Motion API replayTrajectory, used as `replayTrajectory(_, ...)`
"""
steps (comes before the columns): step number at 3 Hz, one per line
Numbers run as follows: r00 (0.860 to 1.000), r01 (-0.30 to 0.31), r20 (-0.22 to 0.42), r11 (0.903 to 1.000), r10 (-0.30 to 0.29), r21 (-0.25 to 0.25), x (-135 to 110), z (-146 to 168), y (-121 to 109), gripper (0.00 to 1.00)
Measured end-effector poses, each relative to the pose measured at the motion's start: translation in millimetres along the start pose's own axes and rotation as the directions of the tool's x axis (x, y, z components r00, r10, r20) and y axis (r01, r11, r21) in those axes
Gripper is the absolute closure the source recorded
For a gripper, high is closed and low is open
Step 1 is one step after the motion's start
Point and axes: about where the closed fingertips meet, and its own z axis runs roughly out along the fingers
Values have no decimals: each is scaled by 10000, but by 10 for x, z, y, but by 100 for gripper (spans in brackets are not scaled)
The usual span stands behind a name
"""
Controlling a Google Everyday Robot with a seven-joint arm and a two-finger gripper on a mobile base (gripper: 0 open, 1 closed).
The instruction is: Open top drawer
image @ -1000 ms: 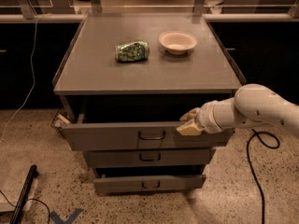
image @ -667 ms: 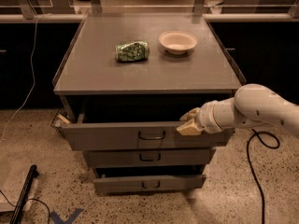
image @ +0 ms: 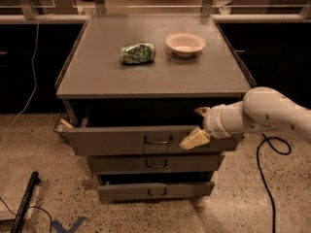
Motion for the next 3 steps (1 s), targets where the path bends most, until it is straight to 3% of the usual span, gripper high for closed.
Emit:
replayTrajectory(1,10000,0,0,10000,0,-1,0,0,0,100)
replayTrajectory(2,10000,12,35,10000,-11,-67,6,11,25,100)
replayTrajectory(3,9997,-81,227,9998,85,-164,128,-117,216,100)
